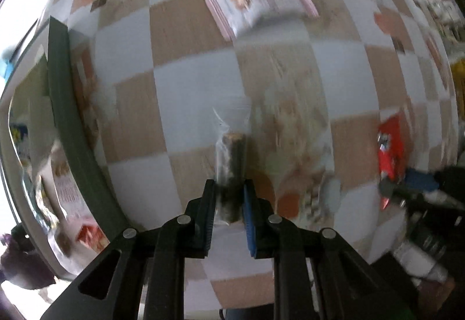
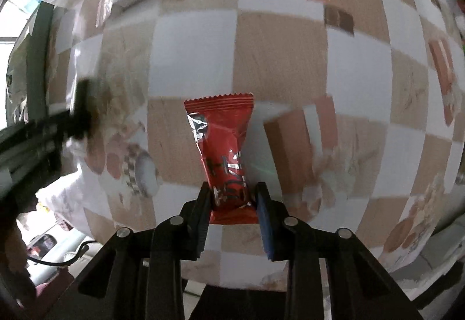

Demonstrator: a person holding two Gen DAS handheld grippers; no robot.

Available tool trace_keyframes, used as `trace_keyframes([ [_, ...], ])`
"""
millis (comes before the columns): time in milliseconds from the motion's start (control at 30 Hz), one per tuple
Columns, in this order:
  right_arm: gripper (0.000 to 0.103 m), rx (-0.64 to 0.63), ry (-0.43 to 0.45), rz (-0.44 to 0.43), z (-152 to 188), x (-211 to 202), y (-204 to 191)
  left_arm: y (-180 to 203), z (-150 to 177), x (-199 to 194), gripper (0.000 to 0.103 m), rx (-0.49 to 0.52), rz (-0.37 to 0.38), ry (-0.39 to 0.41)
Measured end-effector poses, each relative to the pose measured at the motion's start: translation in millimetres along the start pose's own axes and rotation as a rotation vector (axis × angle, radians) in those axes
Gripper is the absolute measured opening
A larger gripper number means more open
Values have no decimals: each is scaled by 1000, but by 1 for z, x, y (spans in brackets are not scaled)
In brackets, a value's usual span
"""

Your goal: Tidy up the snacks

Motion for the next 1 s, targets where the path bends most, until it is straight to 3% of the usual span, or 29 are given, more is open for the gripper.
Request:
trace_keyframes([
  [200, 31, 48, -11, -47, 15, 2, 7, 14, -4, -1, 20, 40, -24, 6],
  [367, 31, 36, -15, -25, 16, 3, 2, 33, -17, -3, 20, 58, -33, 14],
  [433, 31, 26, -20, -20, 1, -8, 4, 33, -6, -3, 20, 60, -29, 13],
  [633, 31, 48, -18, -31, 6, -9, 1, 19, -1, -4, 20, 40, 14, -2],
  [1000, 31, 62, -5, -84, -7, -17, -10, -9, 5, -24, 16, 2, 51, 83],
])
Point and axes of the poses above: each gripper's, at about its wrist camera, not at the fingertips, and x roughly the way its jaws point, y to its right, z to its underside, the point moved 6 cm from there along x, roughly the way its jaws point, and after that the axes turned 13 degrees about -z, right-handed, at the moved point
